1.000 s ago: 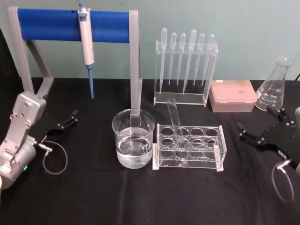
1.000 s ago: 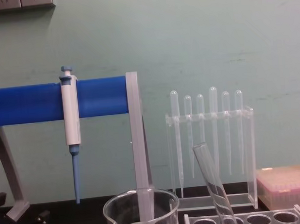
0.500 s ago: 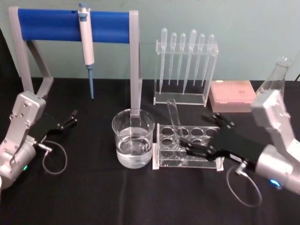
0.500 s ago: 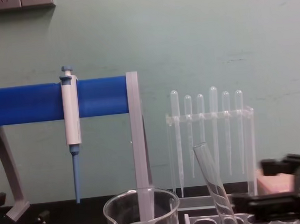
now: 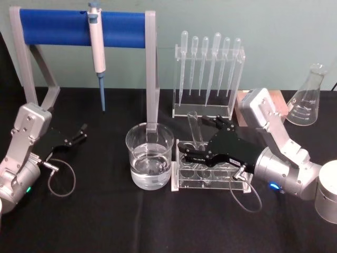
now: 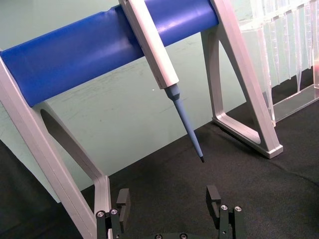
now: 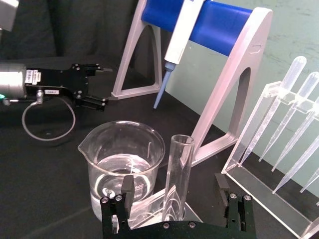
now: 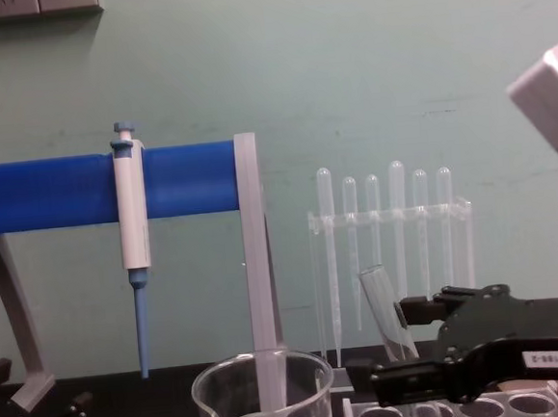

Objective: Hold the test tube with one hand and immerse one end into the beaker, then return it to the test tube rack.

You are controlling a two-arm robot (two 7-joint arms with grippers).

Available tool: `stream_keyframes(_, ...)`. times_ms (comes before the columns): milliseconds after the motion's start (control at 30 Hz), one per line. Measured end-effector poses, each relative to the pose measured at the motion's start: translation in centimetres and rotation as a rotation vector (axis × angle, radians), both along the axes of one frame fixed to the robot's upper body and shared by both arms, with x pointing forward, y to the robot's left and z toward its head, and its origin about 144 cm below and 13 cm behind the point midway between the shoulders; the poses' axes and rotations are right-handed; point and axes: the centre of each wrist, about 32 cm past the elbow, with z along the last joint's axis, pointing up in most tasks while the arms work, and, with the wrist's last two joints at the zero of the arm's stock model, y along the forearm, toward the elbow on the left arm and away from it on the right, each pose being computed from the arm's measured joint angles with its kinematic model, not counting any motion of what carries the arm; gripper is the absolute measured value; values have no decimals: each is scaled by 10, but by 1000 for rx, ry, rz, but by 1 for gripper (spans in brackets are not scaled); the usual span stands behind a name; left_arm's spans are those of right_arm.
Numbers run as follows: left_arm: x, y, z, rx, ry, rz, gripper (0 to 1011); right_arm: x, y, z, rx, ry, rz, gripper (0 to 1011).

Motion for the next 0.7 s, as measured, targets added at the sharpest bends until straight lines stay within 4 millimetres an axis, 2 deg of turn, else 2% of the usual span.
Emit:
stream_keyframes(100, 0, 0, 0, 0, 0, 0, 1000, 4, 2, -2, 10, 8, -5, 1003)
stream_keyframes(233, 0, 0, 0, 0, 0, 0, 1000, 7, 5, -5, 23, 20, -14, 954)
stream_keyframes(567, 0, 0, 0, 0, 0, 0, 1000, 9, 6, -8, 35, 38, -30, 684)
stream_keyframes(600, 0, 0, 0, 0, 0, 0, 1000, 9, 6, -8, 35, 39, -32, 626)
stream_keyframes(667, 0, 0, 0, 0, 0, 0, 1000, 9, 6, -8, 36, 40, -32, 591)
stream_keyframes(700, 0, 0, 0, 0, 0, 0, 1000, 9, 6, -8, 38, 41, -32, 531)
